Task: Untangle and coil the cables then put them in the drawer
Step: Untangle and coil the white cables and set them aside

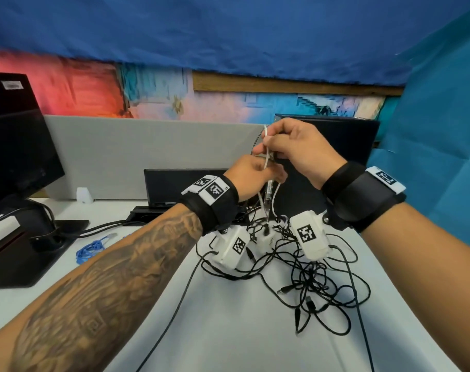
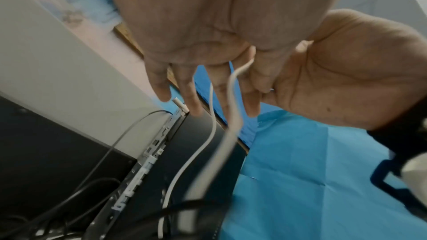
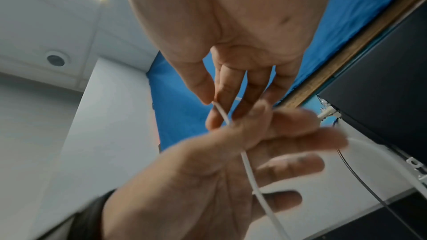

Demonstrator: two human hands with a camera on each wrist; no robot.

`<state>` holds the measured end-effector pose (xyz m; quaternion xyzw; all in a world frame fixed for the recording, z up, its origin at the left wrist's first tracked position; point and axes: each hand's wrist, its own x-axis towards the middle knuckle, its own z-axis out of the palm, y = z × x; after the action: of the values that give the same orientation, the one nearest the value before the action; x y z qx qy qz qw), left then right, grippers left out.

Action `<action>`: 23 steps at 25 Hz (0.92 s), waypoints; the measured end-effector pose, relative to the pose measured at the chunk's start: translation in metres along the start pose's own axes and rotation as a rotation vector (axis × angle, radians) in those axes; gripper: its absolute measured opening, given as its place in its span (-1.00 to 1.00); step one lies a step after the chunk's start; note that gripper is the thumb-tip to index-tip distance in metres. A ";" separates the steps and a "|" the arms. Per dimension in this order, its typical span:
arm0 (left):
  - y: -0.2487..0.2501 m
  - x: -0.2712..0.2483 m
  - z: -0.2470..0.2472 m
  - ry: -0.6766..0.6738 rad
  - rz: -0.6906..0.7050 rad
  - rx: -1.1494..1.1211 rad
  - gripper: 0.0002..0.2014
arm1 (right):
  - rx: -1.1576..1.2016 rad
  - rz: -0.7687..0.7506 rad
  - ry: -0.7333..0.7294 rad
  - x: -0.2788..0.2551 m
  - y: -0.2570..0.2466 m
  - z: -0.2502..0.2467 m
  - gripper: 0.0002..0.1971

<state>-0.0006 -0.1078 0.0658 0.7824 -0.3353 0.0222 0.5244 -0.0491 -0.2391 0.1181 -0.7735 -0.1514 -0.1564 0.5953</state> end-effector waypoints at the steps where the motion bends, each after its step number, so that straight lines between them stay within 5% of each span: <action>1: -0.002 -0.001 -0.004 0.015 -0.012 0.017 -0.74 | -0.078 -0.042 0.021 0.002 0.004 -0.002 -0.94; 5: 0.001 -0.003 -0.024 0.083 -0.027 0.097 -0.66 | -0.230 0.018 0.064 0.001 0.043 0.002 -0.78; 9: -0.006 -0.002 -0.037 0.050 -0.010 0.166 -0.63 | -0.103 0.219 -0.046 -0.003 0.077 0.014 -0.60; 13: 0.017 0.002 -0.053 0.170 -0.055 -0.190 -0.62 | -0.359 0.262 -0.256 -0.022 0.107 0.020 -0.74; 18: 0.038 0.008 -0.056 0.081 -0.111 -0.525 -0.57 | -0.128 0.111 -0.164 -0.037 0.088 0.020 -0.58; 23: 0.041 0.005 -0.040 -0.063 -0.117 -0.645 -0.56 | -0.329 -0.061 -0.176 -0.027 0.069 0.032 -0.79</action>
<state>-0.0065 -0.0859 0.1188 0.5942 -0.2957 -0.1396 0.7348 -0.0429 -0.2267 0.0385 -0.8661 -0.1989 -0.1286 0.4403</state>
